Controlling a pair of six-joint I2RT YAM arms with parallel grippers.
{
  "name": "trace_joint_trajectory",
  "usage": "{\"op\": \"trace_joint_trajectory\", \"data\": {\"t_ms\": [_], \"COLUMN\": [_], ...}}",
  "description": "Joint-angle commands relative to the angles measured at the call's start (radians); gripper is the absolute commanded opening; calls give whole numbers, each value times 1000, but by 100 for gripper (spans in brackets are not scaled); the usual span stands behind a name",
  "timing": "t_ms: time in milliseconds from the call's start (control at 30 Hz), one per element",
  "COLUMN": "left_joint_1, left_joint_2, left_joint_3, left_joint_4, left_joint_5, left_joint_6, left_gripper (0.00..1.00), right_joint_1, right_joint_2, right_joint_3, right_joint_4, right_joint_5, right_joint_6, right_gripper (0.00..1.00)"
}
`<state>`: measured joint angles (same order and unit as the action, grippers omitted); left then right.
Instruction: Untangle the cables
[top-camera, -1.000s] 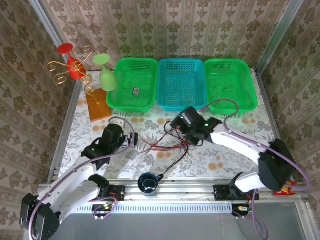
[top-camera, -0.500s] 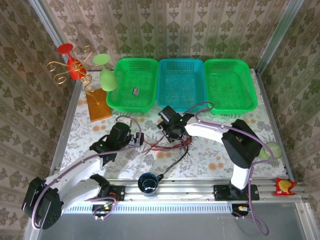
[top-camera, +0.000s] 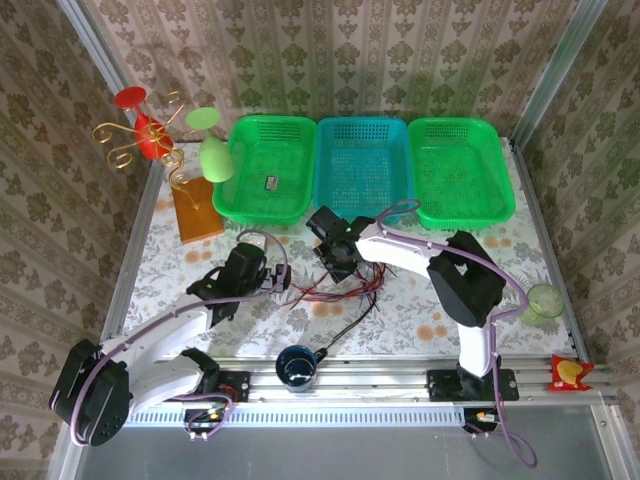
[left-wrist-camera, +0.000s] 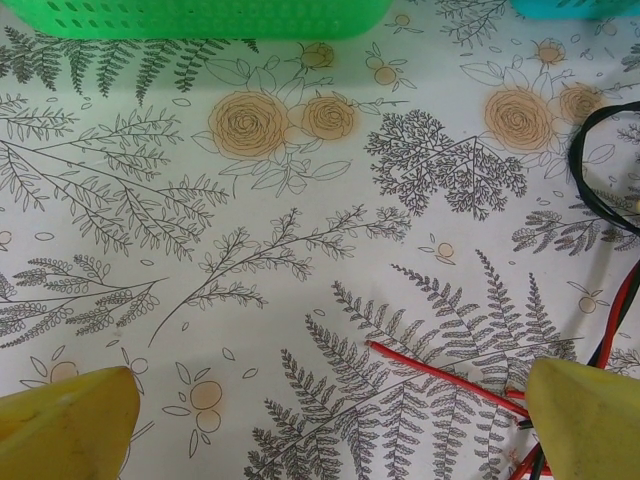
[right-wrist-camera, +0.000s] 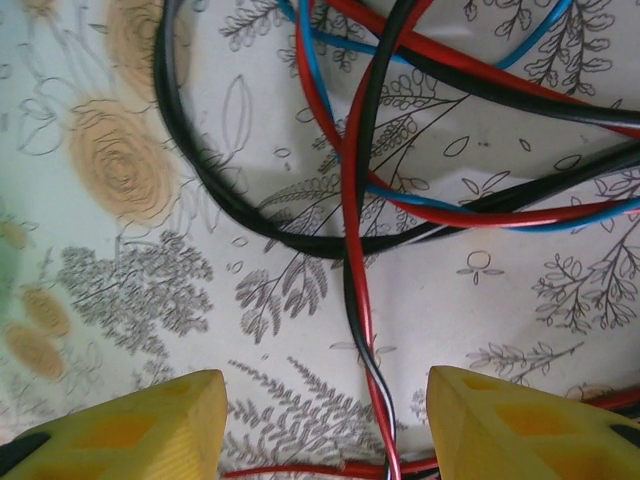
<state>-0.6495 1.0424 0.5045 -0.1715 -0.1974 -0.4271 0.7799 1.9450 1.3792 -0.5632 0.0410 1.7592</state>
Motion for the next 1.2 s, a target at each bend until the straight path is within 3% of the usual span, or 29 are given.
{"op": "trace_joint_trajectory", "data": {"t_ms": [0, 200, 400, 533, 633, 867, 967, 1167], "left_joint_1": [-7, -6, -6, -5, -6, -7, -10, -21], "left_joint_2": [6, -9, -39, -61, -76, -122, -141, -205], "left_joint_3": [4, -1, -11, -8, -5, -7, 18, 61], "left_joint_4": [13, -13, -36, -61, -82, -100, -127, -201], "left_joint_5": [7, -8, -29, -42, -49, -71, -60, -42], "left_joint_6": [-11, -20, -30, -29, -30, -39, -39, -36], "left_gripper": [100, 100, 100, 100, 100, 100, 100, 100], "right_joint_1": [4, -8, -19, -20, -22, -29, -30, -3], "right_joint_2": [43, 100, 146, 146, 156, 166, 126, -101], "right_joint_3": [44, 90, 135, 135, 149, 154, 103, -136], "right_joint_4": [-87, -110, -148, -153, -168, -169, -80, 244], "right_joint_5": [37, 37, 24, 31, 28, 32, 33, 60], "right_joint_6": [29, 22, 23, 29, 29, 22, -18, -6], "right_gripper": [54, 44, 27, 26, 33, 0, 0, 0]}}
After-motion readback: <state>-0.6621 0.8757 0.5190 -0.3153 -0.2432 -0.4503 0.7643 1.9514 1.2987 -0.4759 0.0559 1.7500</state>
